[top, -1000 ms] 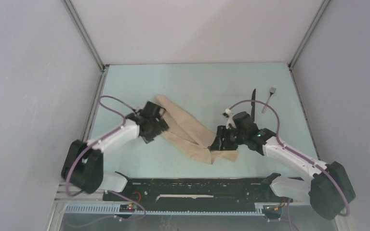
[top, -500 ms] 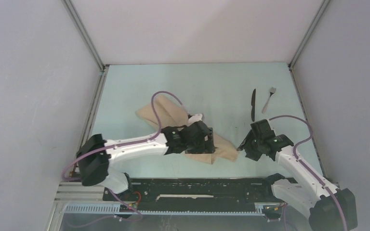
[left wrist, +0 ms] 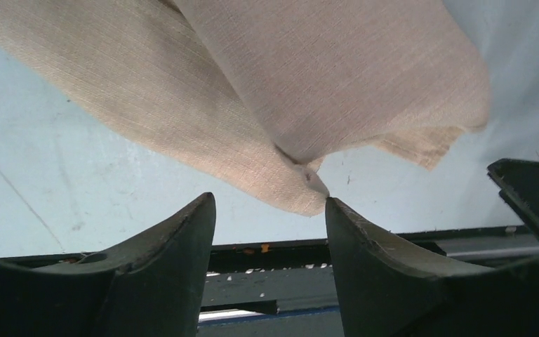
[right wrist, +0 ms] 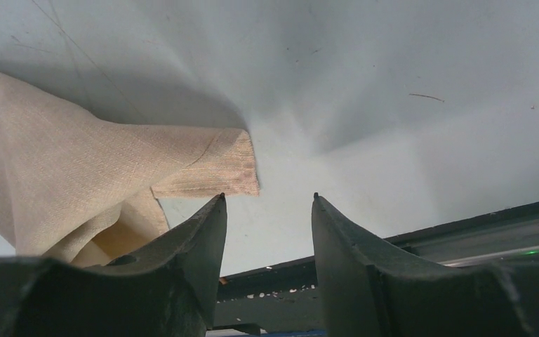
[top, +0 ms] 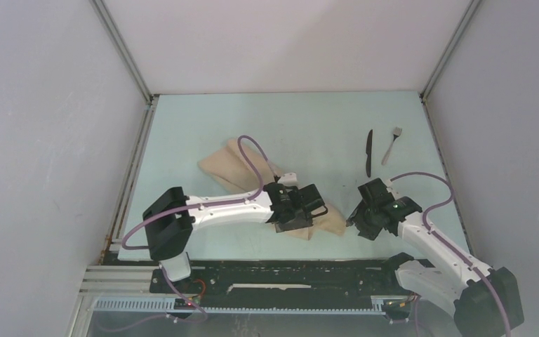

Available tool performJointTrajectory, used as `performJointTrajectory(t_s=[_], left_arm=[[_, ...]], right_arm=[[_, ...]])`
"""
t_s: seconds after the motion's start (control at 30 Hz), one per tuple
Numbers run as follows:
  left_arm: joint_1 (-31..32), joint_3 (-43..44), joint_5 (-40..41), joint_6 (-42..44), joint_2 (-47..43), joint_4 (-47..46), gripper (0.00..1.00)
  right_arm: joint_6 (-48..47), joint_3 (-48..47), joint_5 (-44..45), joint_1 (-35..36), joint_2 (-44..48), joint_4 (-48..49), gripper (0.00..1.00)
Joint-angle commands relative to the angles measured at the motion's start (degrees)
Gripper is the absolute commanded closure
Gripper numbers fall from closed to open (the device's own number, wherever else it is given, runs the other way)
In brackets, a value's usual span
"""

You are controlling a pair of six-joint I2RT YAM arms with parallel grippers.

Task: Fold the napkin into a case and place the utensils inside
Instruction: Pick up the crumpled napkin from the center of the board.

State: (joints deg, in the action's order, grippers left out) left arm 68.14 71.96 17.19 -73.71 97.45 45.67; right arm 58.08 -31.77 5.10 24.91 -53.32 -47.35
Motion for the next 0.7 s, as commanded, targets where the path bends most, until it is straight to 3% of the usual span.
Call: performJointTrajectory(t_s=[0.0, 0.47, 0.67], left_arm=[[0.43, 3.87, 2.72, -4.86, 3.01, 2.49, 0.35], [1.22, 5.18, 3.75, -3.63, 3.65, 1.26, 0.18], [1.48, 4.87, 4.23, -4.90, 4.35, 0.53, 0.27]], right_arm=[[2.94, 0.78, 1.72, 1.45, -2.18, 2.10, 0.44], [7.05, 1.23, 2.62, 6.63, -9.40, 5.62, 0.44], [9.10, 1.27, 3.11, 6.76, -10.07, 6.63, 0.45]])
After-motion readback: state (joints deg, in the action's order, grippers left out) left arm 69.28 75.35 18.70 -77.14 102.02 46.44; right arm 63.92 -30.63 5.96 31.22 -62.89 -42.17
